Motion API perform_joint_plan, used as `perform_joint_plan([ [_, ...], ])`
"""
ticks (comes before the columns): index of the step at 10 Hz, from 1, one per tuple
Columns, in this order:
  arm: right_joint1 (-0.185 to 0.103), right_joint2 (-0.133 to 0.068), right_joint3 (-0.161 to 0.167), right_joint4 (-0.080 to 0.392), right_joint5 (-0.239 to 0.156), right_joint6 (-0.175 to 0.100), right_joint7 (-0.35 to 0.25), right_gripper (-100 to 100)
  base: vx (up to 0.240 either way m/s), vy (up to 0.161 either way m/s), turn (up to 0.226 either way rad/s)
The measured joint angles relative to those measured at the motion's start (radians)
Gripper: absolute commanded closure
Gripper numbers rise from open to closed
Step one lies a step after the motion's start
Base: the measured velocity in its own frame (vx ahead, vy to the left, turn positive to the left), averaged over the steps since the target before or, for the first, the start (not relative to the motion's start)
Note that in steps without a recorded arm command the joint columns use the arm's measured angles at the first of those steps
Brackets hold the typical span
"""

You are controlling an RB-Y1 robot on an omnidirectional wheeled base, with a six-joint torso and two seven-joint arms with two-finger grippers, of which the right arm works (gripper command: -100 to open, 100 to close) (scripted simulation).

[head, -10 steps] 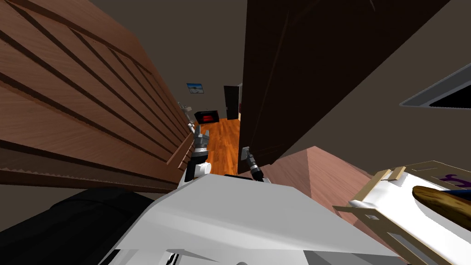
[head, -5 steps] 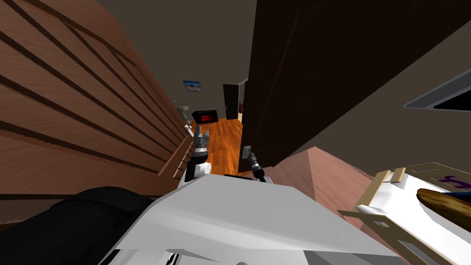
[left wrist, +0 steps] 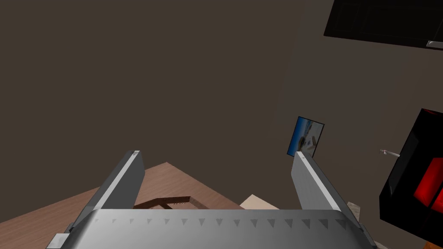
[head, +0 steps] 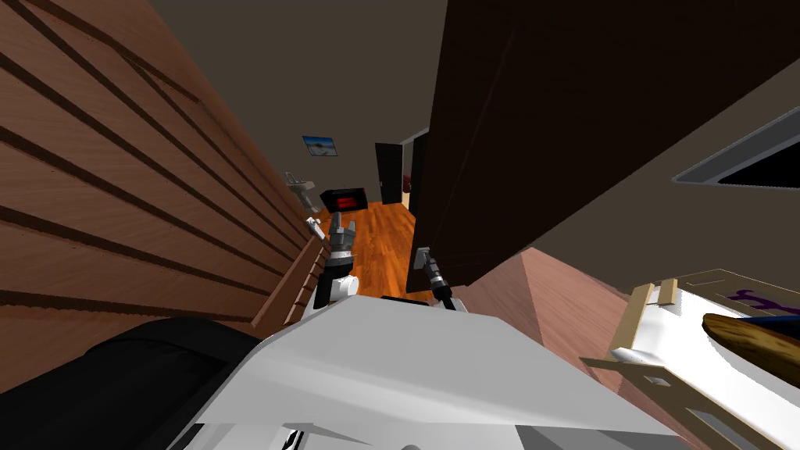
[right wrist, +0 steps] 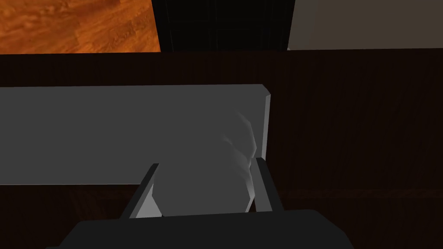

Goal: Push the door open

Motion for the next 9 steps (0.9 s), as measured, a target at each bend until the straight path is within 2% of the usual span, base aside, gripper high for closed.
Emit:
perform_joint_plan([
  [3, -0.025, 0.007, -0.043, 0.018, -0.014, 0.005, 0.009, 100, 0.139, 0.13, -0.101],
  [6, -0.054, 0.026, -0.104, 0.043, -0.033, 0.009, 0.024, 100, 0.189, 0.161, -0.127],
  [7, -0.059, 0.039, -0.12, 0.043, -0.037, 0.016, 0.031, -100, -0.028, 0.055, -0.044],
  [9, -0.048, 0.023, -0.113, 0.031, -0.035, 0.013, 0.027, -100, -0.175, -0.037, 0.026],
])
